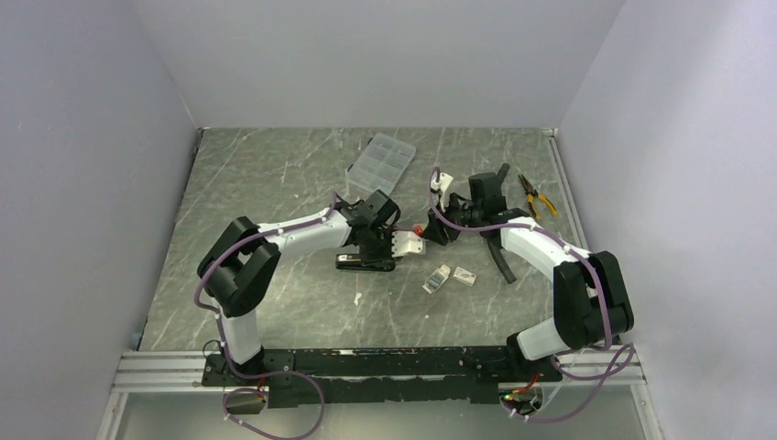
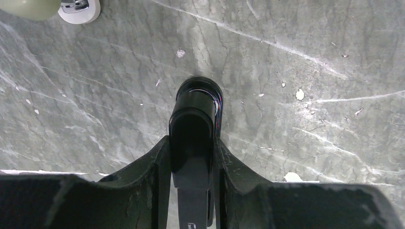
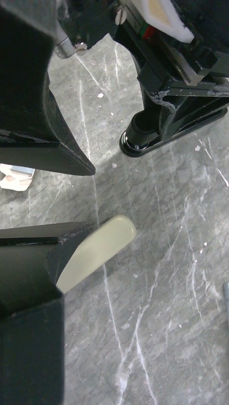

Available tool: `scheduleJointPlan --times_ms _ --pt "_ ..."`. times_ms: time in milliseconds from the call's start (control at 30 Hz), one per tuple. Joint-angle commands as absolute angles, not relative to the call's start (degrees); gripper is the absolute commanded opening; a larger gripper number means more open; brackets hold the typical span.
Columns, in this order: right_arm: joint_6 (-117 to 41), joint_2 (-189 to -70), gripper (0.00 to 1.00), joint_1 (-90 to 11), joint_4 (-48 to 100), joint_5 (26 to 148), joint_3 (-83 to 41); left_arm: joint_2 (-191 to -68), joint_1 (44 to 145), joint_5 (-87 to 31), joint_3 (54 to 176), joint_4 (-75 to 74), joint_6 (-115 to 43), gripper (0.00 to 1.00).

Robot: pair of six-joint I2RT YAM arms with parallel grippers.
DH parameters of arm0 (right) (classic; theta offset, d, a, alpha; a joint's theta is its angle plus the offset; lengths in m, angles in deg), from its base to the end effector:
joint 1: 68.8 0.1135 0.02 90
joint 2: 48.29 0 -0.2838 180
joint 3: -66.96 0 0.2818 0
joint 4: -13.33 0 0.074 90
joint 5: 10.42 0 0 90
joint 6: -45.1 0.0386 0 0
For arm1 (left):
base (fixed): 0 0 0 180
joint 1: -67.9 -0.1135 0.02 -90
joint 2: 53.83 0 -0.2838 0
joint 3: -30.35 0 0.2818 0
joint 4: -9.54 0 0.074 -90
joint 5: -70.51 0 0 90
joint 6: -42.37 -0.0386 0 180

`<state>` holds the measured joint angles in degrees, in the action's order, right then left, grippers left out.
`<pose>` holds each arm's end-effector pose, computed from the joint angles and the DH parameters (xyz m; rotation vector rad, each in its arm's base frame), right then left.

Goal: Load the staples into the stapler
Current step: Close the stapler at the center of the board.

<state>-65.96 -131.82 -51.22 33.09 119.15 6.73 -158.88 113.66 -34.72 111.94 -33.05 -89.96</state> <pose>0.3002 0.1209 0.2132 -1.0521 1.9623 0.7620 0.2700 -0.2917 0.1737 1.9378 1.8931 -0.3791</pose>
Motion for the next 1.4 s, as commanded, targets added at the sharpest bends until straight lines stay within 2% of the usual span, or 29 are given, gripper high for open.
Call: scheduleJointPlan --times_ms 0,267,433,633,833,1133,1167,1200,1233,1267,1367 --pt "-66.96 -130.36 0.44 -52.16 31.66 121.17 5.35 -170.64 115.89 -29.24 109.01 -38.17 -89.76 0.03" --pt "-66.88 -130.03 0.43 -53.12 31.60 121.50 5.32 -173.34 116.74 -28.89 107.55 -37.94 -88.63 0.03" --pt "-67.11 -129.57 0.43 -53.59 31.96 121.18 4.78 -167.89 115.15 -31.37 109.02 -37.93 -87.15 0.03" --pt "-67.59 -128.27 0.43 -53.95 33.94 120.61 2.61 -162.06 112.31 -37.37 113.21 -39.45 -85.73 0.09" --pt "-69.73 -126.78 0.43 -54.04 36.97 119.25 1.47 -158.59 112.02 -38.65 114.42 -39.79 -85.57 0.17" --pt "-70.30 -125.25 0.43 -54.17 37.93 118.52 2.28 -153.36 111.45 -38.85 111.67 -37.83 -83.92 0.39" --pt "-70.30 -125.20 0.43 -54.21 38.24 118.52 2.10 -152.78 111.23 -39.00 111.44 -37.43 -83.59 0.44" --pt "-70.41 -125.10 0.43 -54.21 38.56 118.45 1.92 -152.19 110.96 -39.34 111.34 -37.11 -83.44 0.62" --pt "-70.47 -124.89 0.44 -54.20 38.83 118.31 1.72 -151.55 110.73 -39.69 111.29 -36.88 -83.28 0.93" --pt "-70.51 -124.71 0.44 -54.21 39.16 118.15 1.56 -151.01 110.51 -40.02 111.33 -36.69 -83.06 0.96" --pt "-70.42 -123.84 0.46 -54.21 40.13 117.31 0.96 -149.16 109.68 -41.21 111.35 -35.86 -82.46 0.97"
